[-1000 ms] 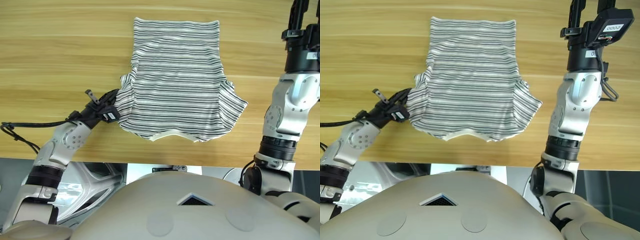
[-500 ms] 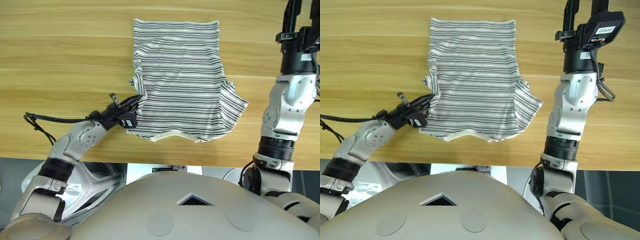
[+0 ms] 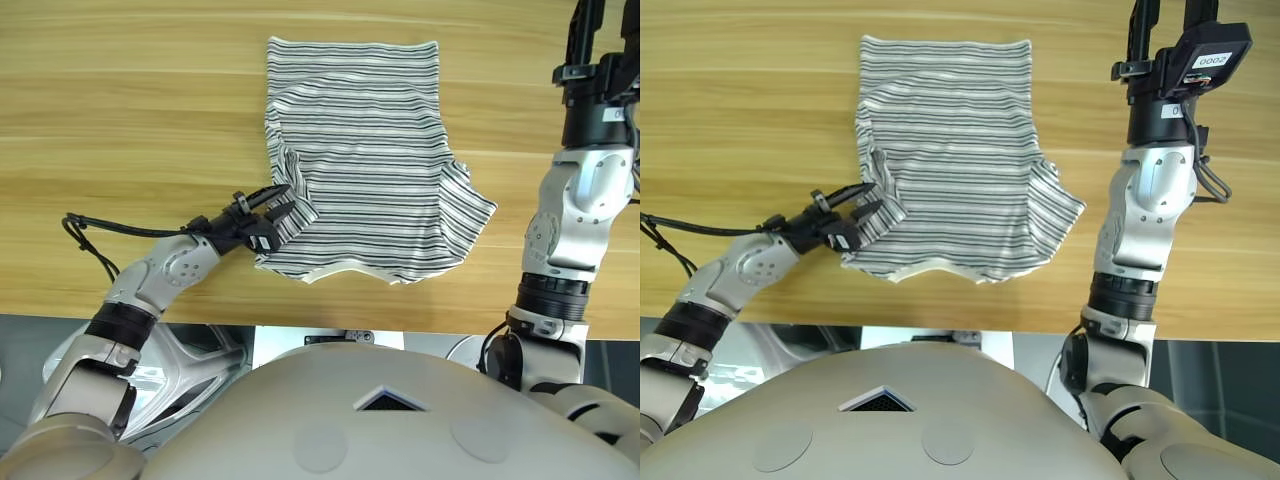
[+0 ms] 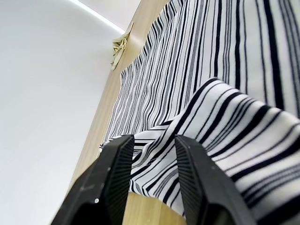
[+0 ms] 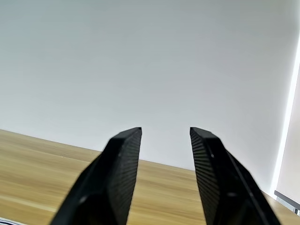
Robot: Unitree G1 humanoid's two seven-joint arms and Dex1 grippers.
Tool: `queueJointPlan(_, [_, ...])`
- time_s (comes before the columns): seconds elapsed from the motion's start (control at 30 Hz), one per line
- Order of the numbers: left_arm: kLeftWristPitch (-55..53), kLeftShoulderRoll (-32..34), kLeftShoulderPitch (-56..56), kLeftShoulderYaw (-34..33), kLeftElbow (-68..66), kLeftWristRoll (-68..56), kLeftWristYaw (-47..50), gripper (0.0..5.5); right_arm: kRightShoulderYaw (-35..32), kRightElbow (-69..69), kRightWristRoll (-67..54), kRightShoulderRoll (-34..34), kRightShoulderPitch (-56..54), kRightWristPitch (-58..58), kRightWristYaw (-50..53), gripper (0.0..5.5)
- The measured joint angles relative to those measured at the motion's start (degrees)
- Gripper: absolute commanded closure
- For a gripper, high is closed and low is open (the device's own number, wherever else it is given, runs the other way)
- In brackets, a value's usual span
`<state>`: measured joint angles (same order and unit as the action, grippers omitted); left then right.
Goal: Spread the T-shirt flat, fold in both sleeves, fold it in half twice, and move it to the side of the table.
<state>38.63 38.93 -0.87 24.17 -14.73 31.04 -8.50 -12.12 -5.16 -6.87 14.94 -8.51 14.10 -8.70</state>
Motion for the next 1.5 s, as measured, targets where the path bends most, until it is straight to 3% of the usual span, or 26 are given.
queueJointPlan(0.17, [-0.01,-0.06,0.5,-0.09,-1.56,-2.09,0.33,3.96,0.55,-0.32,2.78,1.5,2.21,1.47,-1.24,3.61])
queueJointPlan(0.23, [-0.02,-0.23,-0.73,-0.94,-1.84,-4.68,0.32,3.96,1.44,-1.06,6.21,6.7,8.98,7.26,-6.56,3.61])
queueJointPlan(0.33, [1.47,-0.36,-8.13,-2.93,2.99,-13.61,-1.16,3.96,-2.8,0.81,6.78,14.39,18.89,12.45,-12.34,3.61])
queueJointPlan(0.43, [2.31,-3.01,-12.4,-4.05,9.57,-22.01,-3.04,3.96,-4.5,6.16,18.21,23.03,27.13,17.24,-13.23,3.61])
queueJointPlan(0.6, [0.9,-5.98,-11.89,-9.0,14.06,-31.48,-4.81,3.96,-3.09,8.93,32.48,28.23,34.88,18.68,-10.99,3.61])
queueJointPlan(0.8, [-14.58,-11.16,-4.24,-18.43,8.1,-27.61,3.36,3.96,5.31,11.9,39.66,28.82,33.47,20.41,-6.34,3.61])
queueJointPlan(0.97, [-21.54,-11.5,-2.04,-18.43,4.23,-19.83,4.57,3.96,9.54,14.04,39.81,29.15,30.32,21.47,-4.31,3.61])
queueJointPlan(1.2, [-23.17,-12.44,-1.37,-18.01,2.5,-16.21,4.56,3.96,15.07,17.59,39.73,28.73,24.18,21.59,-2.43,3.61])
queueJointPlan(1.5, [-23.15,-14.72,-4.92,-19.17,2.72,-16.77,4.58,3.96,16.56,24.12,37.9,30.7,20.27,22.93,0.43,3.61])
